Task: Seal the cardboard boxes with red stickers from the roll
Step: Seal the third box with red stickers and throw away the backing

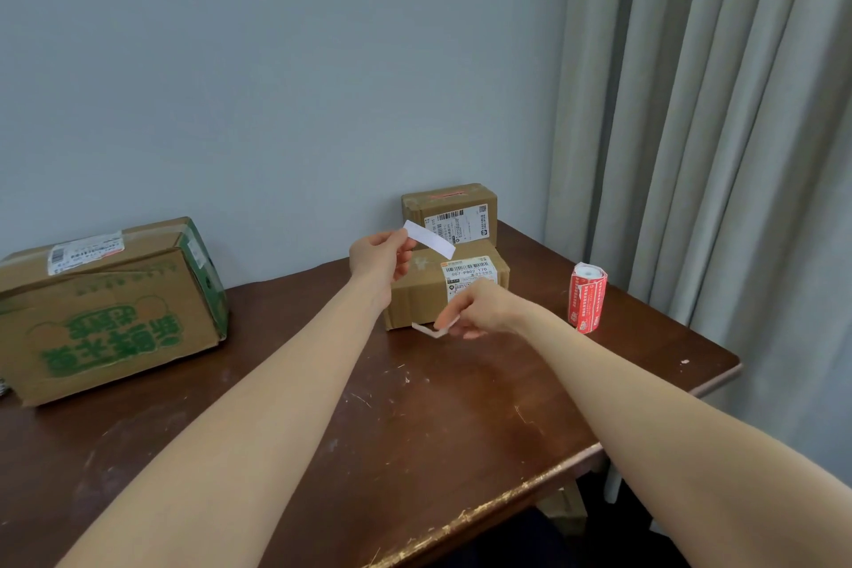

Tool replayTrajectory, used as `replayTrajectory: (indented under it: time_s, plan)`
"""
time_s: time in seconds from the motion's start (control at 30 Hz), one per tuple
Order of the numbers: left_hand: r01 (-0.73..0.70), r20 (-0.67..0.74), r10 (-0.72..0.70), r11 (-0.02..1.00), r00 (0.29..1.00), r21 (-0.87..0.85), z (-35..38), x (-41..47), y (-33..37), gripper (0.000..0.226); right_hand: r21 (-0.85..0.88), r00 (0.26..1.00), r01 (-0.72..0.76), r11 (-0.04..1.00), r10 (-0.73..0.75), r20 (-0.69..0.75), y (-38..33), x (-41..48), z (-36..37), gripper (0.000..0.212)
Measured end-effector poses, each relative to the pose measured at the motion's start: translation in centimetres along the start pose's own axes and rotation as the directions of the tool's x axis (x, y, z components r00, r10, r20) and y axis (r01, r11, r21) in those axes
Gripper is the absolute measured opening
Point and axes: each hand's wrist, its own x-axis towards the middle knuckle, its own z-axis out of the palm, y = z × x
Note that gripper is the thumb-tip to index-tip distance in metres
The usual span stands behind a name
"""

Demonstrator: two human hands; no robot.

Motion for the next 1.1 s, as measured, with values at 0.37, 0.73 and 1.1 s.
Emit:
replayTrajectory:
  time_s: [0.37, 0.73, 1.1]
  plan:
    - [-0.166, 0.052, 0.159, 0.973, 0.986, 0.158, -0.8, -1.0, 0.3, 0.006, 0.143, 0.982, 0.023, 0.989, 0.005, -0.190, -0.5, -0.5, -0.7, 0.026]
    - [-0.529, 0.272, 0.456, 0.767, 0.847, 0.363, -0.4, -2.1, 0.1, 0.006, 0.745, 0.950, -0.156, 0.648, 0.304, -0.066, -1.6, 0.4, -1.7, 0.036]
    - [-0.597, 0.391, 0.453, 0.650, 0.801, 0.470, -1.1, -1.8, -0.6, 0.014, 0.795, 0.910, -0.033, 0.606, 0.347, -0.227, -2.4, 1.2, -2.3, 0.014]
